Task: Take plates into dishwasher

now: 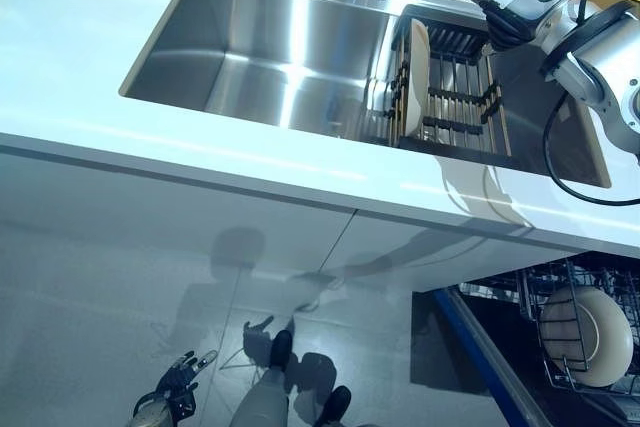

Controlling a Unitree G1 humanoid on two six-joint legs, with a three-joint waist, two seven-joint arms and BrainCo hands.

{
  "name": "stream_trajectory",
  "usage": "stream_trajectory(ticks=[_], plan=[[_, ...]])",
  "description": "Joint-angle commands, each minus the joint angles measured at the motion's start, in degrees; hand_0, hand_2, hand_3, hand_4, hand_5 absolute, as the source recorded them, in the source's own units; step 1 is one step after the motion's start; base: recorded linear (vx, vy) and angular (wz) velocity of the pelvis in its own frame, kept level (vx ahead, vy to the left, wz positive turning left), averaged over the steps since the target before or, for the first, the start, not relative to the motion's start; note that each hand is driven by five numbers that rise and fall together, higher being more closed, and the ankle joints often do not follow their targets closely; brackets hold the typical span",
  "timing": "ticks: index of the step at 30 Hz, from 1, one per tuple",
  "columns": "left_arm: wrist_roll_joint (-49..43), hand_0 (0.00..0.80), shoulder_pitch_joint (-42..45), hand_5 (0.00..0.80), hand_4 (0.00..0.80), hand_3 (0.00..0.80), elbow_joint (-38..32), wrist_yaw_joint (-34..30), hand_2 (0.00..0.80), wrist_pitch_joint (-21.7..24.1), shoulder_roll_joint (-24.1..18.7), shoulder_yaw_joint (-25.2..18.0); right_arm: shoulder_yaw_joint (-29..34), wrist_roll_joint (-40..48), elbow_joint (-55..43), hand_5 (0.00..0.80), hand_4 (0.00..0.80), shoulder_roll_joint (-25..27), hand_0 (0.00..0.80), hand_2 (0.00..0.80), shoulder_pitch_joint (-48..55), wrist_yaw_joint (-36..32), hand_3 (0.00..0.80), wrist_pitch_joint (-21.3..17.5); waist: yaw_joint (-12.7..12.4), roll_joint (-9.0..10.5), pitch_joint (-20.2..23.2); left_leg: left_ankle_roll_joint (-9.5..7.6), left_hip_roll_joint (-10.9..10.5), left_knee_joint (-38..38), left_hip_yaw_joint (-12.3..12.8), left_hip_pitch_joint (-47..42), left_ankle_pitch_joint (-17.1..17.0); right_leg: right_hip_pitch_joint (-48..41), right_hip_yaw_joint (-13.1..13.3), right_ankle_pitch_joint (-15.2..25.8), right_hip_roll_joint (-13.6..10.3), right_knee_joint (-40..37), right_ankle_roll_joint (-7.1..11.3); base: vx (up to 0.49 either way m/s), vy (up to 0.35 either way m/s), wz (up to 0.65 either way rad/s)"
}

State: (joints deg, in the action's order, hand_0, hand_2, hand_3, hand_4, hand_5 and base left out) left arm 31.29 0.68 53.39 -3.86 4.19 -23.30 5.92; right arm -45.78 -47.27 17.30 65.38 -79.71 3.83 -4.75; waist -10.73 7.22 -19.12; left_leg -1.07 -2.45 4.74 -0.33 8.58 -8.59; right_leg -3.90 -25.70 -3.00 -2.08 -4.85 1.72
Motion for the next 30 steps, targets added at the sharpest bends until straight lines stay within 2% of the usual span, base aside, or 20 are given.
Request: stream_trajectory(ticks=[1,30], plan=[[2.10,0.000,1.24,0.000,0.000,0.000,-0.45,0.62,0.000,0.98,-1.24,0.49,-4.01,0.98,-1.17,0.000,0.000,-0.17,0.000,0.000,-5.65,-0.30,0.000,2.36,-1.95,0.67,1.29,-0.67,-0.88,0.26,0.76,-3.73,9.97,2.88,0.84,0.80,1.41,0.76,1.55,0.000,0.000,0.00],[3.31,0.000,0.72,0.000,0.000,0.000,-1.45,0.80,0.000,1.26,-1.56,0.57,-6.40,-3.71,-1.13,0.000,0.000,-1.04,0.000,0.000,-6.41,-4.62,0.000,0.58,-2.38,0.89,-1.21,-0.72,-0.76,0.26,0.64,-1.75,9.62,4.82,0.56,1.17,1.46,0.90,1.50,0.000,0.000,0.00]])
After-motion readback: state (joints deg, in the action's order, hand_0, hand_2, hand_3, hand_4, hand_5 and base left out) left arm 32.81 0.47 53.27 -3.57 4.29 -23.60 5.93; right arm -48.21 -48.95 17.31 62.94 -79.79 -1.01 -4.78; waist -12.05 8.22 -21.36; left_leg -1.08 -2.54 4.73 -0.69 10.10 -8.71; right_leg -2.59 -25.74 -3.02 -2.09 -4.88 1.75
